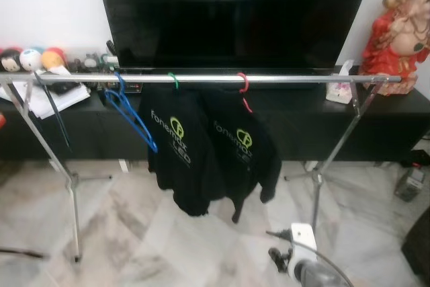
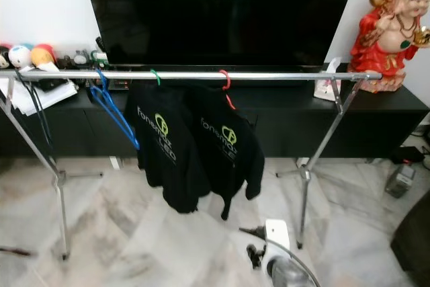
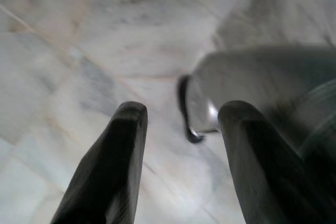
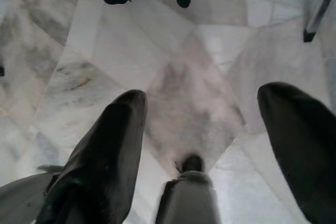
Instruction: Hang hanger
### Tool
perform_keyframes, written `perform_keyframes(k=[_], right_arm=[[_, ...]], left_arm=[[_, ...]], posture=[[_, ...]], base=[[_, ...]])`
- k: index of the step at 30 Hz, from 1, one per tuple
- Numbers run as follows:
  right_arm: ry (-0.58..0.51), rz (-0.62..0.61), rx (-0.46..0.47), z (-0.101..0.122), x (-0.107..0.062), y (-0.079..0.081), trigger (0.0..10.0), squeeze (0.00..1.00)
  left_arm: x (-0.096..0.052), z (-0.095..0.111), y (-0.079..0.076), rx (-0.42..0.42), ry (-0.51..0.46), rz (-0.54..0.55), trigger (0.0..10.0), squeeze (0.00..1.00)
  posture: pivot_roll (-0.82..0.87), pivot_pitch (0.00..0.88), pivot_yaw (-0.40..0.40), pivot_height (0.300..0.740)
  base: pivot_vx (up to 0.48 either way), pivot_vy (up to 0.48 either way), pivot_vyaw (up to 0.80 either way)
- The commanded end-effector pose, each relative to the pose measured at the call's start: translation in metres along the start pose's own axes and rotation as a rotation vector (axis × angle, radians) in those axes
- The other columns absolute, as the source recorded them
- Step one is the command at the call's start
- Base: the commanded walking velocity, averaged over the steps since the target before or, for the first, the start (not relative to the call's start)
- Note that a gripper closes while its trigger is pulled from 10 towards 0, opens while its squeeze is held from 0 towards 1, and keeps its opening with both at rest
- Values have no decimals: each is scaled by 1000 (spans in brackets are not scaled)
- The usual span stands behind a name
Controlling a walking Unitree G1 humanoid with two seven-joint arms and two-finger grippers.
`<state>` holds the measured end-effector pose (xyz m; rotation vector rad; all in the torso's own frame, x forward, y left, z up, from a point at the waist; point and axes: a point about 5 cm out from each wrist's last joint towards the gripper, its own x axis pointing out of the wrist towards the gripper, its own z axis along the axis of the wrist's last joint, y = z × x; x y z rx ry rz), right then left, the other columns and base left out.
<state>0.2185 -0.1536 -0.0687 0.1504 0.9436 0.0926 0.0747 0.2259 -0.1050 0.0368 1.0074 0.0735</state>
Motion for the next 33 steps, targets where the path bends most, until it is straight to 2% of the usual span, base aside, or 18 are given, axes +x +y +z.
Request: perform_keyframes(k=[1,5,18,21,24,26,29,33], right_arm=[[-3,-35,-5,2,-2,-13,10000,0],[-5,-36,-6,3,-2,-13,10000,0],[-5,-31,1,2,-2,-12,10000,0],[-7,-31,2,2,-2,-12,10000,0],[-6,-31,2,2,-2,-12,10000,0],[-4,-31,-2,2,-2,-12,10000,0],[-4,-31,0,2,-2,-12,10000,0],[-5,-31,1,2,-2,-12,10000,0]], left_arm=[[1,1,0,7,1,-7,10000,0],[5,14,3,9,-18,2,10000,0],[8,28,13,22,-65,20,10000,0],[11,43,16,42,-122,42,10000,0],[14,57,16,25,-178,54,10000,0],[24,106,4,37,-301,56,10000,0],[28,148,-7,47,-403,50,10000,0],[26,179,-16,55,-512,34,10000,0]], posture=[[-22,0,-39,740],[-23,0,-40,740],[-22,0,-36,740],[-22,0,-36,740],[-23,0,-39,740],[-20,0,-40,740],[-26,0,-35,740],[-26,0,-33,740]], base=[[0,-465,0],[0,-465,0],[0,-463,0],[0,-99,0],[0,0,0],[0,0,0],[0,0,0],[0,0,0]])
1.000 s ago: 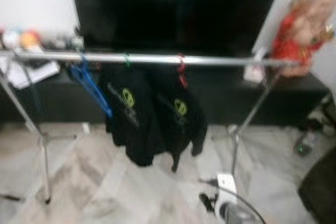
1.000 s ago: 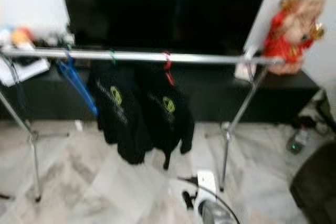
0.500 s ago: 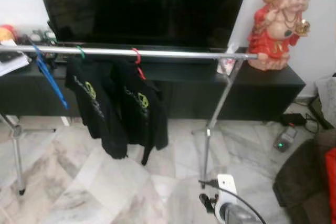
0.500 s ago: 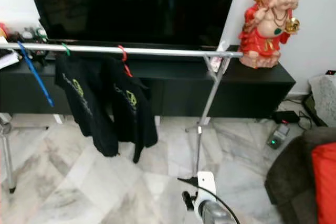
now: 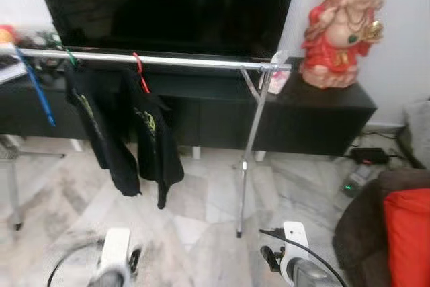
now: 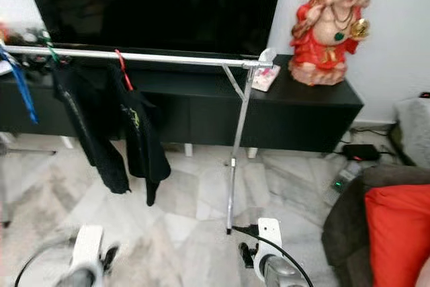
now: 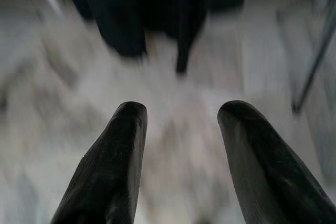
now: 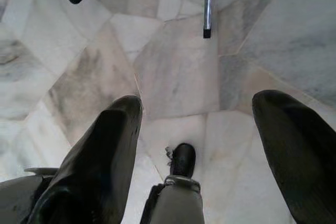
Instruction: Hang hanger
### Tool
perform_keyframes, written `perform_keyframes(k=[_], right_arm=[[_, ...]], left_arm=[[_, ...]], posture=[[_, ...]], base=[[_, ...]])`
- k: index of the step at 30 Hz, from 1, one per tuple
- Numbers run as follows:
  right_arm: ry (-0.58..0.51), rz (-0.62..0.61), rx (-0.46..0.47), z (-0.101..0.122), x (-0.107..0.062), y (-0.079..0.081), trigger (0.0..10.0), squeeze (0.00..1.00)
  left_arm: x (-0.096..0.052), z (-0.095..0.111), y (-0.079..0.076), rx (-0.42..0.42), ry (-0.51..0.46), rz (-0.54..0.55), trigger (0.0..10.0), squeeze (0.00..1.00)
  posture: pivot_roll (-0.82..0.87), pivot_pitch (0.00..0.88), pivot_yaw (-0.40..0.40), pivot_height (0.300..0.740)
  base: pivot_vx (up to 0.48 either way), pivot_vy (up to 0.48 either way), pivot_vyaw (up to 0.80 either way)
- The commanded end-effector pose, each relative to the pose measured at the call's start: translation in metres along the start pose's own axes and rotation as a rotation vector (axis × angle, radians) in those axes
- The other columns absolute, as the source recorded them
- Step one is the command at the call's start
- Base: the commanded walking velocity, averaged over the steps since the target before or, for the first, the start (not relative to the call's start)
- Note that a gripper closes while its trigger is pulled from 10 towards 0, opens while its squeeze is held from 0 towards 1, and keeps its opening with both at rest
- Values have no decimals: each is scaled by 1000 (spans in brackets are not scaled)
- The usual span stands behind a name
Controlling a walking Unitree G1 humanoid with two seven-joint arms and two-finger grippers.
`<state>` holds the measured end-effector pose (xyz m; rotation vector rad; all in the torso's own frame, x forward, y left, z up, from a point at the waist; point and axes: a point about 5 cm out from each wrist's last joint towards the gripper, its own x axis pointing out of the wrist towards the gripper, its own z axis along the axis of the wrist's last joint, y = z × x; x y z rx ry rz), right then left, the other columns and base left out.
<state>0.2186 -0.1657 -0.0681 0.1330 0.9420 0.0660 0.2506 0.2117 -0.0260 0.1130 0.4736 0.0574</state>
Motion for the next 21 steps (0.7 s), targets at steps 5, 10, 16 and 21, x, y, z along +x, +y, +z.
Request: perform_keyframes(k=[5,10,16,21], right_arm=[[-1,-1,4,0,0,-1,10000,0],[3,0,-6,0,-1,-3,10000,0],[3,8,-22,2,-1,-4,10000,0],[-2,6,-25,2,-1,-3,10000,0]], left_arm=[[-15,4,7,12,-190,34,10000,0],[-49,46,2,59,-514,45,10000,0],[-60,105,-5,32,-723,66,10000,0],[-61,127,-15,36,-755,30,10000,0]], posture=[[-25,0,-34,740],[-8,0,-51,740],[-9,0,-57,740],[-18,0,-50,740]], base=[[0,0,0],[0,0,0],[0,0,0],[99,0,0]])
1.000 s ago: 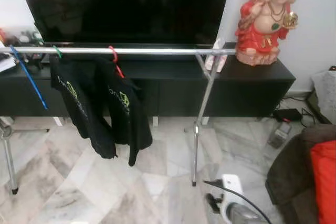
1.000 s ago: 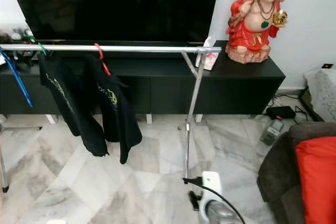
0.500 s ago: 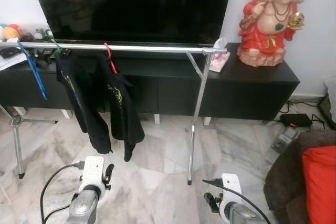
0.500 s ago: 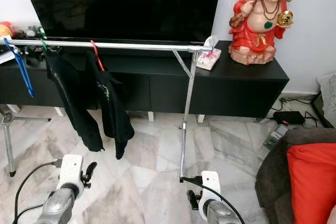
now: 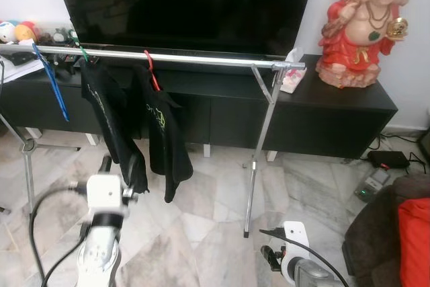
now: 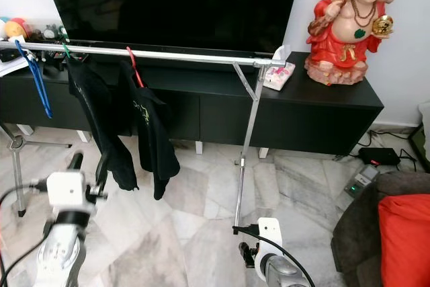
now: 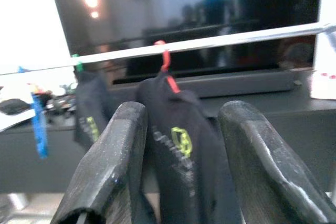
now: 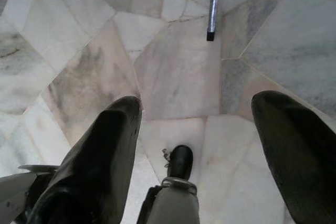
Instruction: Hang hanger
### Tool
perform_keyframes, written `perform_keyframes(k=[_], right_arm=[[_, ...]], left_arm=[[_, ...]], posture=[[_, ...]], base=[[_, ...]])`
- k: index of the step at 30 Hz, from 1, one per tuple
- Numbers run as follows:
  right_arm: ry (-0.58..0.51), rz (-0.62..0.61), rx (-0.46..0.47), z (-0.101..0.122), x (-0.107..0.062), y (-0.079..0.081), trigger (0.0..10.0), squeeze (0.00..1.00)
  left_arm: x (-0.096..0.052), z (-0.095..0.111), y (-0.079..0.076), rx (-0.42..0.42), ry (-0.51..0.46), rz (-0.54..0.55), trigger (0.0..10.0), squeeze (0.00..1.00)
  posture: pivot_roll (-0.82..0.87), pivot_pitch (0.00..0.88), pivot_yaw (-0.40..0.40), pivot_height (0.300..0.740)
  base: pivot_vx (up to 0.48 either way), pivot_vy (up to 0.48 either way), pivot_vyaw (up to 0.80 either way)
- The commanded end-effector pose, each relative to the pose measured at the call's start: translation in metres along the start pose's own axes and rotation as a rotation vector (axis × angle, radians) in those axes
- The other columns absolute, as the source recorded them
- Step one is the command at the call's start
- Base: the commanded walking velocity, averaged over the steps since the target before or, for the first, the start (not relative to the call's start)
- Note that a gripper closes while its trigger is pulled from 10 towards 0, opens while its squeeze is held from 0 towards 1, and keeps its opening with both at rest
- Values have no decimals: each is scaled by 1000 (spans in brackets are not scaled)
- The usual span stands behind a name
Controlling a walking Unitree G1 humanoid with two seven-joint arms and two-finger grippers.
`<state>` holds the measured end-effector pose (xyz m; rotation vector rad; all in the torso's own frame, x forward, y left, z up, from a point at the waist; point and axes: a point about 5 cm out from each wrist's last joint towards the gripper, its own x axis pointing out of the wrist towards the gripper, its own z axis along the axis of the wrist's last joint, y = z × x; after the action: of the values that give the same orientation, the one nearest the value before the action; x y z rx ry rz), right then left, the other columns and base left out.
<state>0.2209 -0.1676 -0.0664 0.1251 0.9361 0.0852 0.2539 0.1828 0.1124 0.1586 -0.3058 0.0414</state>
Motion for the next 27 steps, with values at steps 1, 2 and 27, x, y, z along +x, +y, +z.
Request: perform_keyframes(k=[1,2,27], right_arm=[[3,-7,-9,-1,0,-2,10000,0],[1,-10,-11,0,0,-2,10000,0],[16,-10,-13,-2,0,-1,10000,0]], left_arm=[[1,0,-3,7,24,-13,10000,0],[4,3,-4,3,26,-18,10000,0],[6,3,-12,-10,112,-144,10000,0]], posture=[[-18,0,-50,740],[-19,0,-48,740],[-17,0,-50,740]], base=[[255,0,0],[259,0,0],[311,0,0]])
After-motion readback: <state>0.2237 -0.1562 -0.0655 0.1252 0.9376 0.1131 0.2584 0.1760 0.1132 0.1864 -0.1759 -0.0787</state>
